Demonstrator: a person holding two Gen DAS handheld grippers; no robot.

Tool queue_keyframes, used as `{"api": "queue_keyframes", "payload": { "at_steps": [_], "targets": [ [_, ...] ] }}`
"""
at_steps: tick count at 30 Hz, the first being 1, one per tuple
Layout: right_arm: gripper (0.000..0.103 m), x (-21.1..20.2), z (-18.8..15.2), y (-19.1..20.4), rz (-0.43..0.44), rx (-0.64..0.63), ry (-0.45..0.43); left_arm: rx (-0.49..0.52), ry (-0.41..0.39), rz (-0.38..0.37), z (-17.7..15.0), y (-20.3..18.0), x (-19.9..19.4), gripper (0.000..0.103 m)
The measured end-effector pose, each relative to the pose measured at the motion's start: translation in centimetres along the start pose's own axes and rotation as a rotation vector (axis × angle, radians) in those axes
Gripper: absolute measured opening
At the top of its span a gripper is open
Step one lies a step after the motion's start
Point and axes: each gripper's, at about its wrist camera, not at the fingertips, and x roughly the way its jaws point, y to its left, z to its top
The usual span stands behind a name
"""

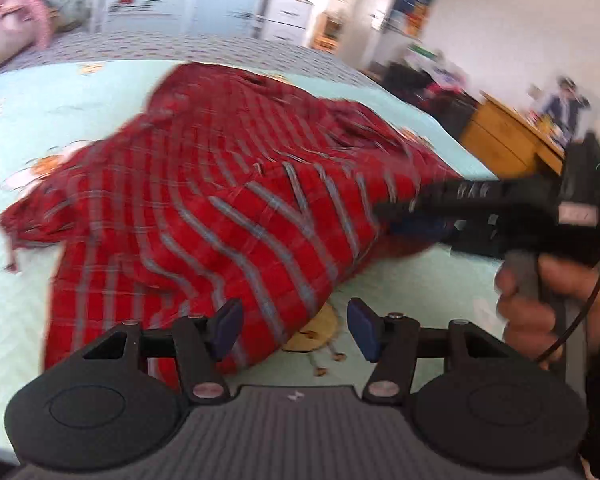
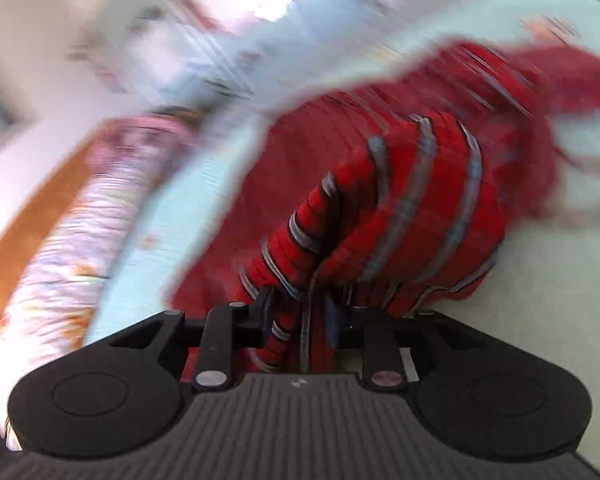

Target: Fold clothes

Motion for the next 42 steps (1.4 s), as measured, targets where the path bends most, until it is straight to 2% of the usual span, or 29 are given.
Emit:
{"api": "queue_keyframes", "payload": {
  "at_steps": [2, 5, 7, 9, 12, 15, 18, 19, 20, 21, 22, 25, 27, 29, 32, 33, 35, 36, 38, 42],
  "targets": [
    [0.030, -2.0, -1.1, -3.2, 0.004, 0.110, -0.018, 0.057, 0.019, 0.007, 0.0, -1.0, 1.3, 0.060],
    [0.036, -6.7, -1.8, -8.6, 0.008, 0.300, -0.152, 0.111, 0.044, 0.009, 0.1, -2.2, 3.1, 0.060],
    [0.046, -8.6, -1.1, -11.3, -0.037, 0.382, -0.223, 0.140, 0.055, 0.017, 0.2, -3.0, 4.1, 0.060],
    [0.046, -8.9, 0.3, -12.9, -0.079, 0.421, -0.244, 0.182, 0.062, 0.061, 0.1, -4.2, 5.0, 0.060],
    [0.052, -6.5, 3.1, -13.4, -0.097, 0.398, -0.217, 0.228, 0.088, 0.139, -0.3, -4.9, 6.4, 0.060],
    [0.054, -2.1, 5.3, -13.6, -0.130, 0.401, -0.172, 0.240, 0.129, 0.163, -0.6, -4.4, 7.0, 0.060],
    [0.054, 1.5, 5.9, -13.5, -0.145, 0.406, -0.148, 0.239, 0.164, 0.174, -0.8, -3.7, 7.5, 0.060],
    [0.049, 2.7, 6.3, -13.4, -0.152, 0.401, -0.138, 0.235, 0.171, 0.175, -0.7, -3.6, 7.6, 0.060],
    [0.037, 3.9, 6.6, -13.3, -0.159, 0.396, -0.127, 0.231, 0.178, 0.176, -0.7, -3.4, 7.7, 0.060],
    [0.007, 4.6, 6.9, -13.3, -0.165, 0.383, -0.111, 0.219, 0.180, 0.172, -0.6, -3.1, 7.9, 0.059],
    [0.005, 4.4, 6.9, -13.5, -0.167, 0.383, -0.108, 0.202, 0.180, 0.167, -0.5, -2.8, 8.0, 0.059],
    [0.004, -1.1, 7.1, -14.0, -0.158, 0.383, -0.238, 0.150, 0.172, 0.148, 0.0, -2.0, 8.0, 0.052],
    [0.004, -7.1, 8.2, -13.6, -0.178, 0.310, -0.352, 0.112, 0.135, 0.125, 0.6, -1.3, 6.8, 0.048],
    [0.004, -13.8, 9.3, -12.7, -0.188, 0.234, -0.455, 0.073, 0.084, 0.095, 1.5, -0.8, 5.1, 0.048],
    [0.004, -22.6, 10.7, -10.4, -0.268, 0.092, -0.607, -0.006, 0.009, 0.054, 2.6, 0.5, 2.6, 0.048],
    [0.010, -24.3, 11.1, -10.3, -0.287, 0.074, -0.617, -0.031, -0.003, 0.044, 2.8, 0.9, 2.1, 0.048],
    [0.028, -25.4, 11.4, -11.2, -0.332, 0.090, -0.556, -0.077, -0.013, 0.025, 2.9, 1.9, 1.5, 0.048],
    [0.046, -25.0, 11.0, -11.9, -0.359, 0.112, -0.511, -0.091, -0.013, 0.022, 2.8, 2.2, 1.3, 0.049],
    [0.049, -23.9, 9.3, -12.6, -0.404, 0.138, -0.456, -0.100, -0.001, 0.037, 2.1, 2.7, 1.0, 0.049],
    [0.049, -21.3, 2.8, -11.9, -0.457, 0.127, -0.466, -0.128, 0.023, 0.086, 1.6, 4.2, 0.6, 0.049]
  ]
}}
